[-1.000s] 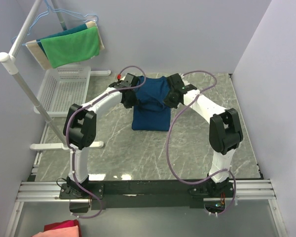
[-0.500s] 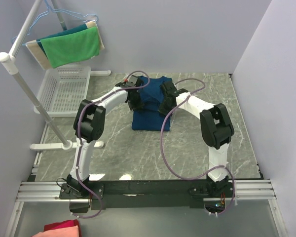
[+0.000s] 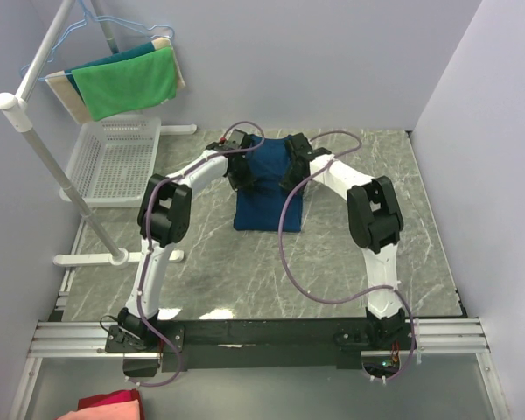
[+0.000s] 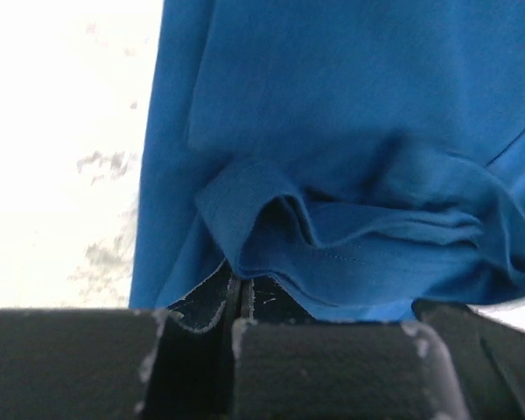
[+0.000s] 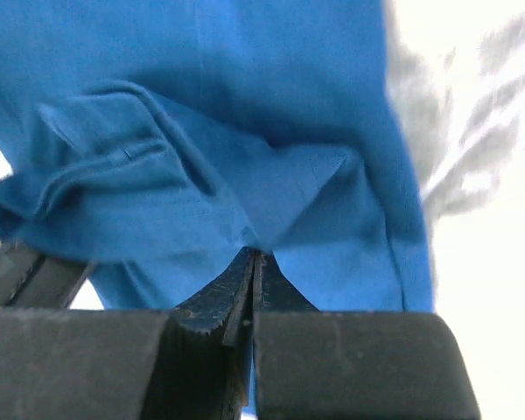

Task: Fold and stack the t-shirts
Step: Fold the tshirt

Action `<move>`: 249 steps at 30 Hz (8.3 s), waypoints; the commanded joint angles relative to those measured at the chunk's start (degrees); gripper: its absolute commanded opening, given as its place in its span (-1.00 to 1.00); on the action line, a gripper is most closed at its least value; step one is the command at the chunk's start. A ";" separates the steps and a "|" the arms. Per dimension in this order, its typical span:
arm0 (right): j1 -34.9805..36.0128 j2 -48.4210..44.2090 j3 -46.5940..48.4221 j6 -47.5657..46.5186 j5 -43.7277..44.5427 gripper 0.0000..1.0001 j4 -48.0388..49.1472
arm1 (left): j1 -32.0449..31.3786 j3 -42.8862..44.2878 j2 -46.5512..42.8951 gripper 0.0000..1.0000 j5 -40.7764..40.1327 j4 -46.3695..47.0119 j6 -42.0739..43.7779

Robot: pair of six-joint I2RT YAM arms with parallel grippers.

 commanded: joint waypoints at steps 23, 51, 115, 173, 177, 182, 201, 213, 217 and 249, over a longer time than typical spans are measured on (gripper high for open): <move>-8.38 -2.73 9.68 -4.96 3.58 -0.45 -3.24 | 4.44 1.58 -5.04 -0.50 -8.52 4.50 3.29; -4.96 -19.45 -32.53 -7.78 -15.85 -0.07 19.27 | 4.53 -39.92 -23.43 -0.03 11.26 22.60 1.80; 12.62 -60.22 -54.85 5.76 -5.13 -1.00 7.85 | -11.91 -64.10 -67.98 -0.98 -15.44 -7.00 -25.35; -3.20 -0.91 17.65 -10.59 -6.09 -0.10 0.83 | 7.25 -6.61 -21.06 0.32 -16.25 8.20 -4.27; -1.97 -0.81 15.91 -12.52 -6.71 -0.27 -4.11 | 6.64 -6.51 -20.44 0.17 -12.73 3.01 -1.63; 0.66 -6.17 3.43 -12.52 -6.97 -0.37 -1.21 | 4.62 -16.88 -24.74 -0.24 -8.42 3.62 0.22; 2.60 3.58 8.41 -12.26 -9.08 -0.48 -1.30 | -1.10 -15.67 -13.78 -0.83 -7.62 -1.12 -2.24; 0.67 9.13 20.73 -10.50 -8.11 -0.52 -1.91 | 3.73 -4.86 -10.60 -0.78 -16.85 -1.22 -5.84; -0.73 8.68 21.70 -9.36 -7.50 -0.51 -0.07 | 4.18 -5.02 -12.00 -0.76 -21.24 0.89 -7.42; -3.46 -2.31 -6.77 -19.73 -20.15 0.35 11.34 | 8.57 -29.72 -38.81 -0.60 -19.40 1.69 -4.97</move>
